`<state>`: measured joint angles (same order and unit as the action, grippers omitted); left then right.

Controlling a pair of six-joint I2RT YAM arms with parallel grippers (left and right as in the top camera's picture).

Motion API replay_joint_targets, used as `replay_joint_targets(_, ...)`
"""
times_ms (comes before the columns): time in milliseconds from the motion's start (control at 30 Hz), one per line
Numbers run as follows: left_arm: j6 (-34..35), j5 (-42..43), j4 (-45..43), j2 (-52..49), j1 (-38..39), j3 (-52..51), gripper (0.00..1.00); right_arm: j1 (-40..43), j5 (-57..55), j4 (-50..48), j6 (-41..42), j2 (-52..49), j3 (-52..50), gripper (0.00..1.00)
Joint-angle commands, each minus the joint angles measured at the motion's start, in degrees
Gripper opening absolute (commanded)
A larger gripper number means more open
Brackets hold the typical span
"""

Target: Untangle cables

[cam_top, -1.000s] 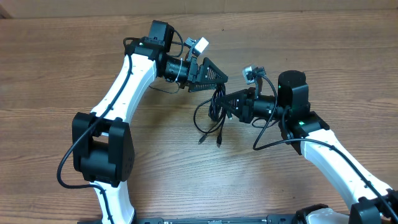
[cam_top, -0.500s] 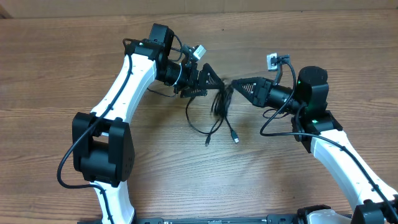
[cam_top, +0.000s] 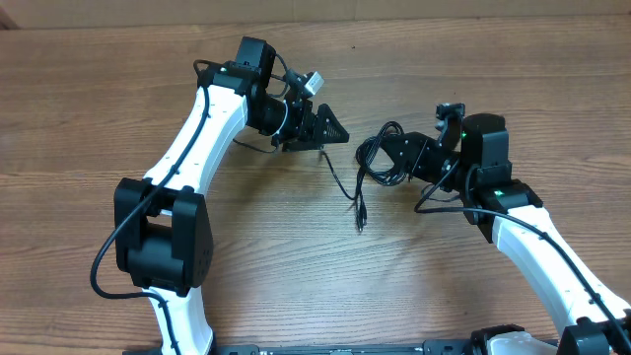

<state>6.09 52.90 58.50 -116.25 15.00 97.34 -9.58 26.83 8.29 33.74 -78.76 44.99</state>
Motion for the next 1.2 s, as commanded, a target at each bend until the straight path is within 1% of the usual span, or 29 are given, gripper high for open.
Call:
replay_joint_targets(0, 1.77, -8.11, -0.39, 1.62, 0.46, 0.61, 0.86, -0.04, -15.32, 1.88, -7.08, 0.26, 0.39, 0.50)
replay_joint_targets(67, 2.64, -9.79, -1.07, 1.62, 0.55, 0.61, 0.87, -0.04, -15.93, 2.16, -12.17, -0.70, 0.39, 0.55)
replay_joint_targets(100, 3.28, -10.54, -1.90, 1.62, 0.61, 0.61, 0.87, -0.04, -15.85, 2.14, -13.35, -1.22, 0.39, 0.57)
replay_joint_targets(167, 3.37, -12.24, -3.74, 1.62, 0.90, 0.61, 0.86, -0.20, -14.19, 2.10, -14.93, -2.60, 0.39, 0.58)
replay_joint_targets(200, 3.34, -13.53, -4.46, 1.62, 1.07, 0.61, 0.86, -0.50, -12.39, 1.97, -17.35, -3.23, 0.39, 0.58)
replay_joint_targets(233, 3.37, -17.25, -5.60, 1.62, 1.40, 0.61, 0.82, -1.57, -8.70, 1.79, -24.04, -4.42, 0.39, 0.58)
replay_joint_targets(300, 3.37, -21.53, -6.36, 1.62, 1.60, 0.61, 0.66, -3.69, -6.08, 1.51, -30.60, -5.66, 0.39, 0.62)
replay_joint_targets(333, 3.63, -25.62, -6.60, 1.60, 1.57, 0.61, 0.58, -6.25, -6.25, 1.25, -35.76, -6.62, 0.39, 0.65)
replay_joint_targets(367, 5.40, -28.24, -6.67, 1.62, 1.44, 0.61, 0.58, -7.65, -6.71, 0.98, -38.42, -7.15, 0.39, 0.65)
replay_joint_targets(433, 9.66, -32.11, -6.71, 1.62, 0.74, 0.61, 0.60, -10.43, -8.94, 0.28, -42.93, -7.96, 0.39, 0.65)
replay_joint_targets(533, 13.64, -34.25, -6.73, 1.62, -0.79, 0.61, 0.73, -13.77, -16.81, -1.64, -47.17, -9.16, 0.39, 0.66)
replay_joint_targets(567, 14.40, -34.23, -6.73, 1.62, -1.40, 0.61, 0.80, -14.64, -20.00, -2.93, -47.76, -9.99, 0.39, 0.66)
replay_joint_targets(600, 14.82, -34.23, -6.73, 1.62, -1.81, 0.61, 0.84, -15.04, -21.53, -4.07, -47.76, -10.64, 0.39, 0.68)
replay_joint_targets(700, 14.95, -34.25, -6.71, 1.62, -2.84, 0.61, 0.95, -15.17, -21.88, -8.90, -49.09, -13.97, 0.42, 0.69)
replay_joint_targets(767, 14.93, -34.27, -6.73, 1.62, -2.89, 0.61, 1.00, -15.08, -21.90, -11.34, -49.07, -15.65, 0.42, 0.68)
replay_joint_targets(800, 14.93, -34.27, -6.75, 1.62, -2.89, 0.61, 1.00, -15.08, -21.86, -11.96, -49.00, -16.24, 0.42, 0.66)
replay_joint_targets(900, 14.91, -34.64, -6.75, 1.62, -2.89, 0.61, 0.99, -15.10, -21.81, -11.58, -48.57, -18.75, 0.42, 0.55)
replay_joint_targets(967, 14.91, -35.63, -6.75, 1.62, -2.89, 0.61, 1.00, -15.10, -21.73, -10.36, -48.33, -20.39, 0.42, 0.51)
replay_joint_targets(1033, 14.91, -35.78, -6.69, 1.62, -2.89, 0.61, 1.00, -15.10, -21.62, -7.50, -47.01, -21.27, 0.42, 0.39)
replay_joint_targets(1167, 14.91, -35.78, -6.49, 1.62, -2.89, 0.61, 1.00, -15.10, -19.56, -1.75, -44.65, -21.07, 0.42, 0.09)
